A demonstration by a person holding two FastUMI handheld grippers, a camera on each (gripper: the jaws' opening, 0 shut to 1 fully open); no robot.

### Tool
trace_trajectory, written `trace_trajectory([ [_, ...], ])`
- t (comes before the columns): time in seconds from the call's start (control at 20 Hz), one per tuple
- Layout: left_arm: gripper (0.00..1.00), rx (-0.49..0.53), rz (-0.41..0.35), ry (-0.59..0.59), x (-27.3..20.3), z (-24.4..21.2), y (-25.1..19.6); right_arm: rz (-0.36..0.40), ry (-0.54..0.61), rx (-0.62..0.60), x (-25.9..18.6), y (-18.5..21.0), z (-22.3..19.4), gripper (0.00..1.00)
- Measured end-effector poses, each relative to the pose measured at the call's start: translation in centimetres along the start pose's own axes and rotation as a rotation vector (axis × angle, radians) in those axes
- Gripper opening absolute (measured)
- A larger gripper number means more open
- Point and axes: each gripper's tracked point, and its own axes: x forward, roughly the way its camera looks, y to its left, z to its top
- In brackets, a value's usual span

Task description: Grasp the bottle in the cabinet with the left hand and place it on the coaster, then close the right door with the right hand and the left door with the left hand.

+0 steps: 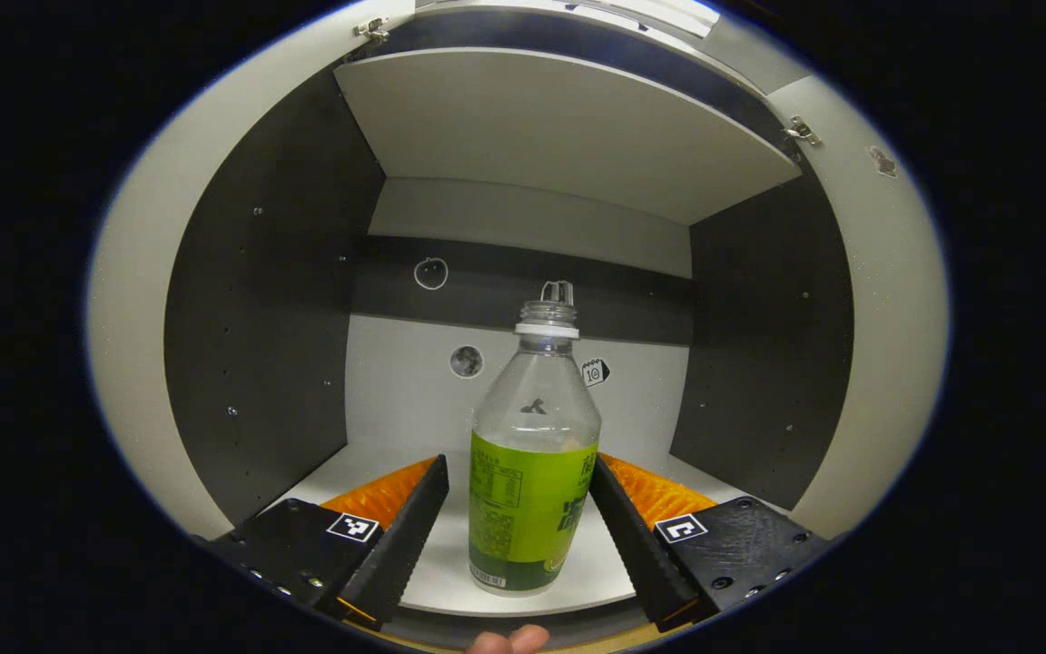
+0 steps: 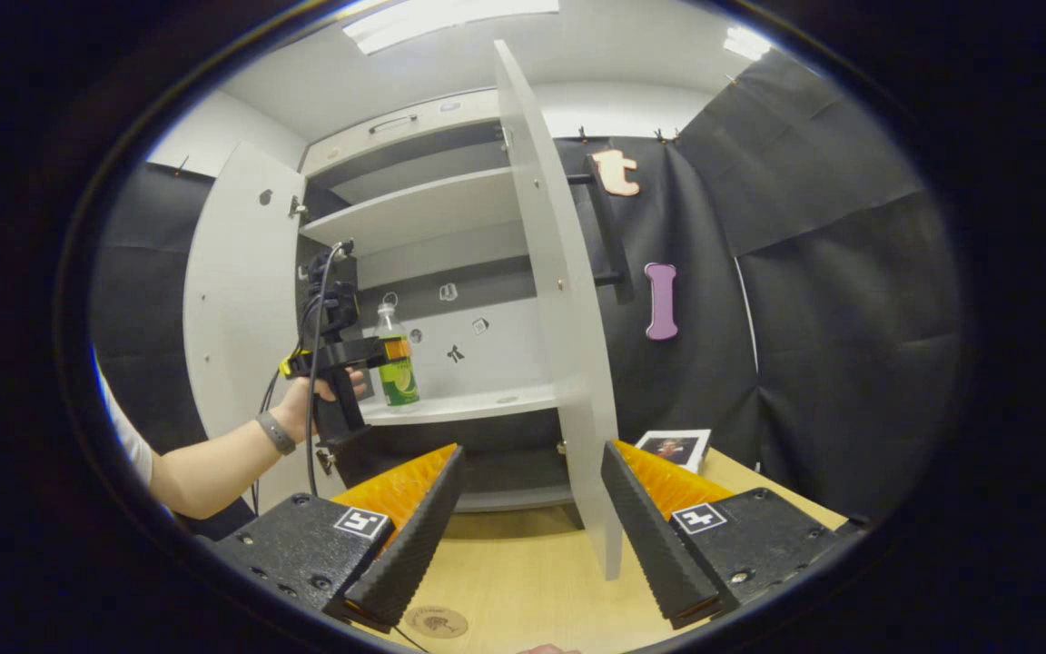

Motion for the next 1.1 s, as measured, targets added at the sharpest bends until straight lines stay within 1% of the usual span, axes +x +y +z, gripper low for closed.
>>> trace_trajectory([
  [0.15, 0.95, -0.013, 0.004, -0.022, 0.4, 0.2, 0.4, -0.011, -0.002, 0.007, -0.1, -0.3, -0.1, 0.99],
  [0.2, 0.88, -0.010, 0.013, -0.029, 0.3, 0.4, 0.6, -0.015, -0.001, 0.009, 0.0, -0.5, -0.1, 0.98],
  [0.25, 0.77, -0.012, 0.008, -0.028, 0.4, 0.4, 0.5, -0.017, -0.002, 0.012, 0.0, -0.6, -0.2, 0.99],
  [0.3, 0.75, -0.021, -0.004, -0.027, 0.2, 0.5, 0.3, -0.018, -0.002, 0.015, -0.1, -0.6, -0.1, 0.98],
  [0.4, 0.73, -0.037, -0.022, -0.028, -0.1, 0.6, 0.1, -0.019, -0.003, 0.018, -0.2, -0.7, -0.1, 0.98],
  [0.65, 0.73, -0.031, -0.038, -0.041, -2.0, 1.6, 0.0, -0.005, -0.001, 0.018, -0.1, -0.5, -0.1, 0.99],
  [0.95, 0.72, 0.006, -0.089, -0.071, -6.4, 2.9, -1.4, 0.025, -0.002, 0.014, -0.4, 0.6, 0.1, 0.98],
  [1.1, 0.72, 0.003, -0.100, -0.073, -8.9, 2.8, -2.0, 0.049, -0.002, 0.005, -0.5, 1.4, 0.2, 0.98],
])
